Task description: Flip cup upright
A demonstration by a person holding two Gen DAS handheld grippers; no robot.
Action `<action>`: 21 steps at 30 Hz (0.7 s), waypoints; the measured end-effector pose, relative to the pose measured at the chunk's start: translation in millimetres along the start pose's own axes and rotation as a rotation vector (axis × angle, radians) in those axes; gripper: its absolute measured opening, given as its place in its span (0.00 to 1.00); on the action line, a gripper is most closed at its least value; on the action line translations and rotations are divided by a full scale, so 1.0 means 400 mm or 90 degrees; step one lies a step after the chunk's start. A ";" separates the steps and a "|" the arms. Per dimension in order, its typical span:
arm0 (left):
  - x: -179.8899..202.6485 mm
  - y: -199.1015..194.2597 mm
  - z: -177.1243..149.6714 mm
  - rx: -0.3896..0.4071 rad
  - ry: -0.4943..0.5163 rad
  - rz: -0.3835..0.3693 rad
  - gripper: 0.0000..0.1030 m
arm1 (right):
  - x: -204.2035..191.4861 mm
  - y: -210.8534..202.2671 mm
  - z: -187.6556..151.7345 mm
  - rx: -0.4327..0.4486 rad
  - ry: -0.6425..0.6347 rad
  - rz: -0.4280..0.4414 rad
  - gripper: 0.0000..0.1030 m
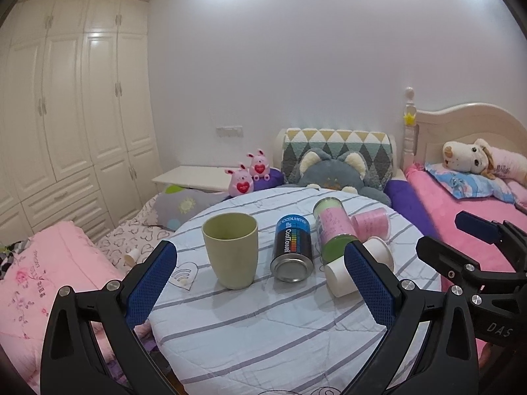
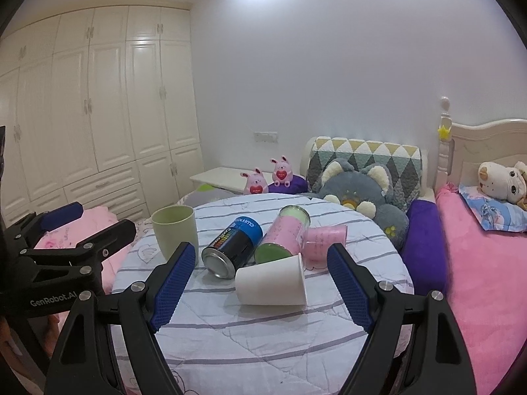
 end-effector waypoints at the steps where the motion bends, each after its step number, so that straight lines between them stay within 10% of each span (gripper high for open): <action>1: 0.000 0.000 0.001 0.001 -0.001 -0.001 1.00 | 0.000 0.000 0.000 -0.001 0.000 0.001 0.81; 21: -0.007 0.016 -0.008 0.006 -0.004 0.006 1.00 | -0.004 0.021 -0.012 -0.024 -0.006 -0.004 0.81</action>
Point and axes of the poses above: each gripper's, at about its wrist camera, not at the fingertips, and y roughly the way its jaws point, x to its right, z to its top, the point moved 10 cm from there along y, roughly the way its jaws point, and after that the axes turned 4 degrees about y, right-handed, at the moved point
